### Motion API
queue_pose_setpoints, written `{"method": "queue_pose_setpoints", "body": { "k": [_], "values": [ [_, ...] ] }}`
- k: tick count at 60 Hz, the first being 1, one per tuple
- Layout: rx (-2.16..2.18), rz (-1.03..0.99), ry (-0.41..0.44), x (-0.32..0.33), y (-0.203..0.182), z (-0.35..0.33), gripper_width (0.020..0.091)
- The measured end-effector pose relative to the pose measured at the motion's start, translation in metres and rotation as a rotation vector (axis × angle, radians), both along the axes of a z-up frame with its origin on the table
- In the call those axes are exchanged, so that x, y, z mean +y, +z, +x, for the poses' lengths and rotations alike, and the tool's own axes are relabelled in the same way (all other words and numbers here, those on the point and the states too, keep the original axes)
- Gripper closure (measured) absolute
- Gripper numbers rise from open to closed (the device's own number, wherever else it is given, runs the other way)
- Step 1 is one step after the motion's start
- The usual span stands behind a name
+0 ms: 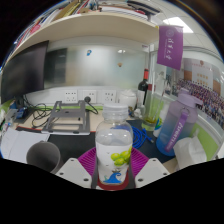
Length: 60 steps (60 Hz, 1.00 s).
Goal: Pour water
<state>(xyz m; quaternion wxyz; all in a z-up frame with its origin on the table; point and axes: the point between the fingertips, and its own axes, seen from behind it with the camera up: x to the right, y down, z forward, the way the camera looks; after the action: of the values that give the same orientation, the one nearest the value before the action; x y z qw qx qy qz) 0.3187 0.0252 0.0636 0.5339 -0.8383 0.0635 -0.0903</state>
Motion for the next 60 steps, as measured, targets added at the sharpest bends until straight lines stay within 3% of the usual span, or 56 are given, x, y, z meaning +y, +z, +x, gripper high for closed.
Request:
{"method": "queue_pose_setpoints", "body": {
  "k": [16, 26, 42, 60],
  "values": [
    [0.069, 0.012, -0.005, -0.015, -0.005, -0.001, 0.0558],
    [0.113, -0.080, 0.023, -0.041, -0.019, -0.009, 0.0306],
    [0.122, -0.289, 0.118, -0.118, -0.030, -0.037, 0.0313],
    [0.193, -0.356, 0.216, -0.169, 0.032, -0.083, 0.0314]
  ]
}}
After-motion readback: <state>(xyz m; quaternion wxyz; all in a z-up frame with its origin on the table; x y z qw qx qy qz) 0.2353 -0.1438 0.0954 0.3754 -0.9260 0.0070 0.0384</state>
